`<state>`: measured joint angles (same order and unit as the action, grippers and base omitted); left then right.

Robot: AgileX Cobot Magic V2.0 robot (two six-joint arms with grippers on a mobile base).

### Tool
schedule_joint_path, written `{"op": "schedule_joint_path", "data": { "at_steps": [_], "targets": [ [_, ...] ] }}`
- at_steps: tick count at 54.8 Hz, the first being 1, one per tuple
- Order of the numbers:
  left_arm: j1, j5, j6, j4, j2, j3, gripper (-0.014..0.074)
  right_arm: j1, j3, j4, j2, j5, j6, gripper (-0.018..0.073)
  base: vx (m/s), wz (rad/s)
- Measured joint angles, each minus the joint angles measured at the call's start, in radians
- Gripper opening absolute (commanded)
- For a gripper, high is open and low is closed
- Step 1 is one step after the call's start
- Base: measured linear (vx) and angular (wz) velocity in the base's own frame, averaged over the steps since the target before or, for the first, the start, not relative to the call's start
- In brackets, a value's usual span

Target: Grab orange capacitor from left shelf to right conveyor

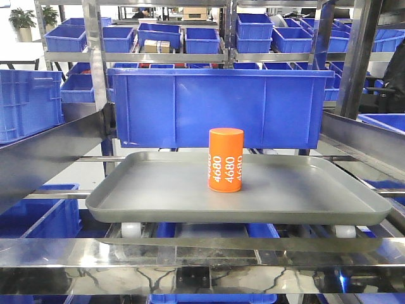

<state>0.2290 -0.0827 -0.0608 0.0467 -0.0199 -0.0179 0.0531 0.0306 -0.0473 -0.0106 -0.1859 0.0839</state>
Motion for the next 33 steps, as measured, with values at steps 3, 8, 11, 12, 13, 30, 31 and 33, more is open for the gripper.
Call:
{"op": "schedule_joint_path", "data": {
  "at_steps": [3,8,11,12,13,30,31,33],
  "targets": [
    [0.000,0.000,0.000,0.000,0.000,0.000,-0.0006,0.000,0.000,0.000,0.000,0.000,0.000,-0.0012,0.00,0.00],
    [0.000,0.000,0.000,0.000,0.000,0.000,-0.0006,0.000,0.000,0.000,0.000,0.000,0.000,-0.0012,0.00,0.00],
    [0.000,0.000,0.000,0.000,0.000,0.000,-0.0006,0.000,0.000,0.000,0.000,0.000,0.000,-0.0012,0.00,0.00],
    [0.000,0.000,0.000,0.000,0.000,0.000,-0.0006,0.000,0.000,0.000,0.000,0.000,0.000,-0.0012,0.00,0.00],
    [0.000,0.000,0.000,0.000,0.000,0.000,-0.0006,0.000,0.000,0.000,0.000,0.000,0.000,-0.0012,0.00,0.00],
    [0.000,0.000,0.000,0.000,0.000,0.000,-0.0006,0.000,0.000,0.003,0.000,0.058,0.001,-0.0012,0.00,0.00],
    [0.000,0.000,0.000,0.000,0.000,0.000,-0.0006,0.000,0.000,0.003,0.000,0.072,0.001,-0.0012,0.00,0.00],
    [0.000,0.000,0.000,0.000,0.000,0.000,-0.0006,0.000,0.000,0.003,0.000,0.113,0.001,-0.0012,0.00,0.00]
  ]
}}
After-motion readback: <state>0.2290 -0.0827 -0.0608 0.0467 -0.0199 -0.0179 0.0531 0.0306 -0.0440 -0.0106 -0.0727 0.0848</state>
